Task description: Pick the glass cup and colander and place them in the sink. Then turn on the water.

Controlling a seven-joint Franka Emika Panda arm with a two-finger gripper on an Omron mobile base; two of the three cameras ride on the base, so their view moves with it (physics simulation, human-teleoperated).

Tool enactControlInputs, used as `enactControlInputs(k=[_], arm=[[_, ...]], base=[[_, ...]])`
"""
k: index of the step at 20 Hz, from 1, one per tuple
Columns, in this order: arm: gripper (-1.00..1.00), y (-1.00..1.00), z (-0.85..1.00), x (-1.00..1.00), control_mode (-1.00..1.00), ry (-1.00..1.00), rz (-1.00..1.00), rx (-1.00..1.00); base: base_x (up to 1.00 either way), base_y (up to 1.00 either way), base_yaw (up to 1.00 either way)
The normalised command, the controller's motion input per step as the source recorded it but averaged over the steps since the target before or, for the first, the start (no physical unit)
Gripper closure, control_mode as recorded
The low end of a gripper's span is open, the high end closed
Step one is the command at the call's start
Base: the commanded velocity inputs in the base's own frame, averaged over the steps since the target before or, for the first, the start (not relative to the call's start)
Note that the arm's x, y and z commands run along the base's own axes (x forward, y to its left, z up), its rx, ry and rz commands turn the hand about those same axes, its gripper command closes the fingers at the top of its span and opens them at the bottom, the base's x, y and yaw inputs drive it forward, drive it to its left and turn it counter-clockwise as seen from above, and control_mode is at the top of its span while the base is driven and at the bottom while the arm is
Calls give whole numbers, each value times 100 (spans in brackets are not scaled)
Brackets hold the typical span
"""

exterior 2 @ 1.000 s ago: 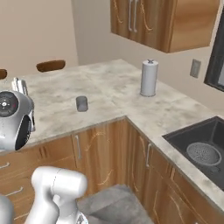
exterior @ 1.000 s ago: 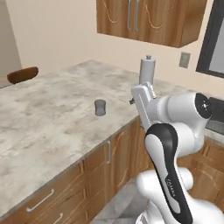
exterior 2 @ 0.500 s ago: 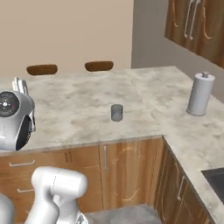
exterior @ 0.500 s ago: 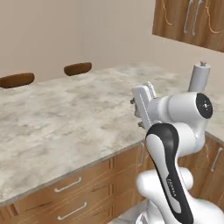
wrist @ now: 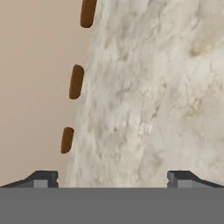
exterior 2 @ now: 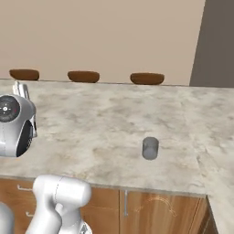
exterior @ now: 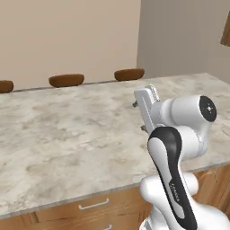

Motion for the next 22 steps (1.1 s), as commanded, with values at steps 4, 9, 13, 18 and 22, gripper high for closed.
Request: enactControlInputs(k=[4, 9, 13, 18, 22], arm=[[-100, 0, 0, 0, 100, 0, 0, 0], [-100, 0, 0, 0, 100, 0, 0, 0], [-100, 0, 0, 0, 100, 0, 0, 0], [-100, 0, 0, 0, 100, 0, 0, 0], [-100, -9, 0, 6, -100, 3, 0, -1]], base=[[66, -68, 37], [69, -65, 34], [19, -5, 14], [2, -1, 0], [6, -16, 0]])
